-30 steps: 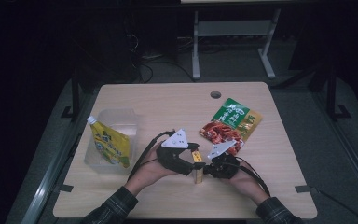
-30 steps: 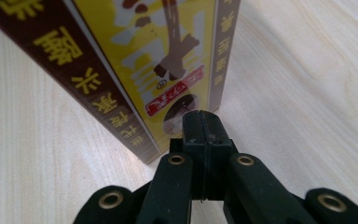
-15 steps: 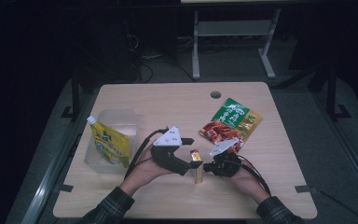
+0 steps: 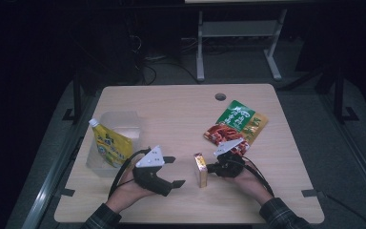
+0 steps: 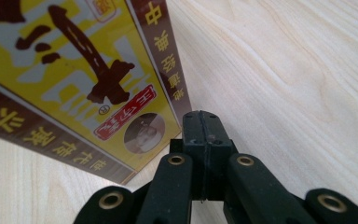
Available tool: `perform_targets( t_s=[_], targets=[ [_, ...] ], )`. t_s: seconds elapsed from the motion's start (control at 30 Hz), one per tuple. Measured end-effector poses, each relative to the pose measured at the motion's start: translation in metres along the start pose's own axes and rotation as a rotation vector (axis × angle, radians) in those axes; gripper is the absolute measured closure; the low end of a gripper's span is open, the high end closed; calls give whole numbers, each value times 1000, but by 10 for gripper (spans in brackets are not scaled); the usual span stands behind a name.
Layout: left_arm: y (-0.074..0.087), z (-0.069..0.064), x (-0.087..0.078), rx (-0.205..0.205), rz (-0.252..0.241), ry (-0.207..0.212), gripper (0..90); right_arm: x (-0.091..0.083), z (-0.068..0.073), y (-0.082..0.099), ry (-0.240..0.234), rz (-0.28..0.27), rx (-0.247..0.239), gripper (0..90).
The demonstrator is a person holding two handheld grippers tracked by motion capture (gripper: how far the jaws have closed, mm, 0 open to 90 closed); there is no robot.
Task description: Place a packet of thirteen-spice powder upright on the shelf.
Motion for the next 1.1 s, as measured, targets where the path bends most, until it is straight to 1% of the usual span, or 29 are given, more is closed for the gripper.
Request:
perform_targets(
  t_s=[0.03,0.07,0.17,0.2,0.23,0.27,0.37,0.5,0.57,0.6,0.63,0.7,0.73,0.77,0.83,0.87,1.07,1.1],
  targets=[
    [5,-1,0,-5,12,-2,173,0,0,0,-4,-2,-2,900],
    [10,-2,-1,-8,22,-5,173,1,1,-1,-6,1,6,900],
    [23,-6,0,-26,53,1,172,3,2,-1,-7,9,0,900],
    [26,-7,1,-26,61,5,172,4,1,-1,-2,15,-8,900],
    [29,-10,3,-33,70,9,172,4,2,-1,-7,15,-2,900],
    [31,-11,4,-34,76,9,173,6,2,-1,-7,12,-8,900],
    [32,-12,6,-34,84,15,172,7,1,-1,-5,19,-10,900],
    [35,-15,8,-30,95,19,172,8,2,-2,-14,20,-3,900],
    [36,-15,8,-34,100,17,172,10,1,-3,-14,20,-12,900],
    [36,-15,7,-37,102,17,172,10,1,-3,-10,29,-13,900],
    [37,-15,7,-34,103,16,172,10,1,-5,-7,25,-24,900],
    [39,-15,6,-39,115,13,172,11,2,-6,-15,23,-16,900],
    [40,-15,6,-38,112,13,172,11,1,-7,-14,24,-15,900],
    [40,-15,6,-38,113,12,172,12,0,-7,-10,25,-30,900],
    [41,-15,5,-36,120,11,172,13,1,-8,-16,28,-20,900],
    [42,-16,5,-37,121,12,173,14,0,-9,-15,29,-28,900],
    [45,-17,5,-46,130,10,172,18,1,-12,-26,32,-36,900],
    [45,-18,5,-50,129,9,173,18,0,-12,-23,32,-47,900]
  ],
)
Point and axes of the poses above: each handheld gripper's, and its own axes: x roughly forward along the jaws, y roughly out of its underside, z roughly to its left, the point moved 6 cm from there along x, roughly forward along the jaws
